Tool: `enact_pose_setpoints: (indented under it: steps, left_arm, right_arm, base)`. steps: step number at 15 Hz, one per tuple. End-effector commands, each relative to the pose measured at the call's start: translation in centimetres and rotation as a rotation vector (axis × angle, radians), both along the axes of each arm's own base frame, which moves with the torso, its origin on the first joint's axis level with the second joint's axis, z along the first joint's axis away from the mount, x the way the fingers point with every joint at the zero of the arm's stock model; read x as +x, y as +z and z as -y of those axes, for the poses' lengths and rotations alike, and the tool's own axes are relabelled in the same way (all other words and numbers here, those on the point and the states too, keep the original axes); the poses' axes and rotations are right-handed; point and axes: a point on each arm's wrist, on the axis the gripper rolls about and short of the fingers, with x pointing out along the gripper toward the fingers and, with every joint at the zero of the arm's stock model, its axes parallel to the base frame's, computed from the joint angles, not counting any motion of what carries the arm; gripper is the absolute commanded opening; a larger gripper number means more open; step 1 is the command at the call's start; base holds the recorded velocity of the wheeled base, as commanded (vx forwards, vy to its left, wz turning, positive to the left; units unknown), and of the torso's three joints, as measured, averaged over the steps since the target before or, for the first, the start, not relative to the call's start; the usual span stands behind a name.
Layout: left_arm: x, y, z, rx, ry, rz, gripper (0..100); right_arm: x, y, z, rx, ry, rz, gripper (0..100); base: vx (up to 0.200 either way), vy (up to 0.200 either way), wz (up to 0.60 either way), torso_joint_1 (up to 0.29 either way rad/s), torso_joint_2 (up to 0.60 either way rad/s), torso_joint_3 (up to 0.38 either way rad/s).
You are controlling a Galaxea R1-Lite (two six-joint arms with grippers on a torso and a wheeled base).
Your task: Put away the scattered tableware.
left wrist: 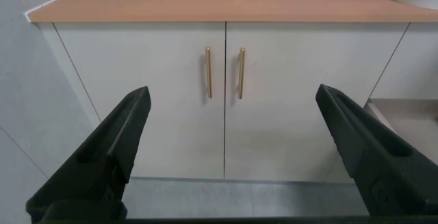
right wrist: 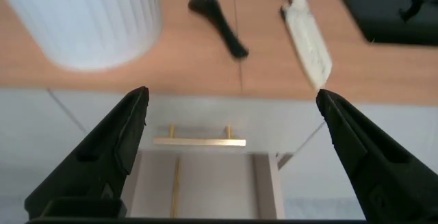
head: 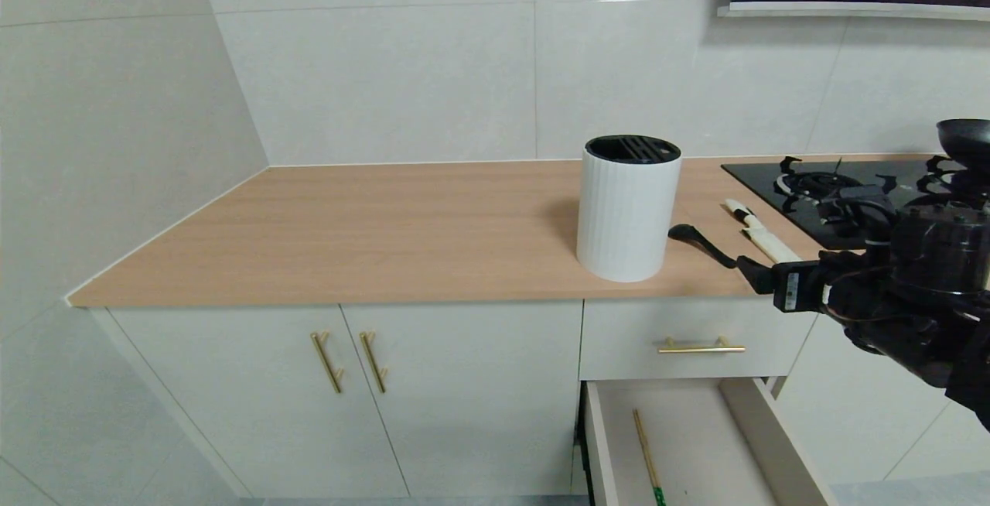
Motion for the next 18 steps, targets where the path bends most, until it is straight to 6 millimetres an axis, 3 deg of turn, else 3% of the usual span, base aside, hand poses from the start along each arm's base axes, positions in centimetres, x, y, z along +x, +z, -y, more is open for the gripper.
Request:
enact_pose_setpoints:
  steps: [1, 2, 4, 5, 7, 12, 15, 18]
  left_arm:
    - [0.0, 0.0, 0.0, -0.001, 0.001, -0.001, 100]
    - [0.0, 0.0, 0.0, -0.001, 0.001, -0.001, 100]
    - [0.0, 0.0, 0.0, 0.0, 0.001, -0.001, 100]
    - [0.0, 0.0, 0.0, -0.001, 0.001, -0.001, 100]
    - [0.0, 0.0, 0.0, 0.0, -0.001, 0.0, 100]
    - [0.0, 0.0, 0.0, -0.001, 0.001, 0.0, 100]
    - [0.0, 0.0, 0.0, -0.001, 0.002, 0.0, 100]
    - [0.0, 0.0, 0.0, -0.001, 0.002, 0.0, 100]
  right_arm:
    - [1.6, 1.6, 0.0, 0.005, 0.002, 0.008, 100]
    - [1.6, 1.6, 0.0, 0.005, 0.002, 0.008, 100]
    - [4.1, 5.2, 0.6, 0.029, 0.125, -0.086, 100]
    - [4.9, 6.0, 1.2, 0.038, 0.148, -0.109, 100]
    - [6.3, 6.4, 1.6, 0.061, 0.213, -0.154, 100]
    - [10.2, 2.9, 4.1, 0.002, 0.249, -0.229, 100]
    - [11.9, 1.1, 4.2, -0.006, 0.251, -0.26, 100]
    - [15.3, -2.6, 4.1, -0.013, 0.253, -0.243, 100]
  base:
    - [0.0, 0.0, 0.0, 0.0, 0.0, 0.0]
    - [0.0, 0.0, 0.0, 0.0, 0.0, 0.0]
    - [0.0, 0.0, 0.0, 0.0, 0.0, 0.0]
    - [0.0, 0.0, 0.0, 0.0, 0.0, 0.0]
    - [0.0, 0.0, 0.0, 0.0, 0.0, 0.0]
    - [0.0, 0.0, 0.0, 0.0, 0.0, 0.0]
    - [0.0, 0.0, 0.0, 0.0, 0.0, 0.0]
    - [0.0, 0.0, 0.0, 0.0, 0.0, 0.0]
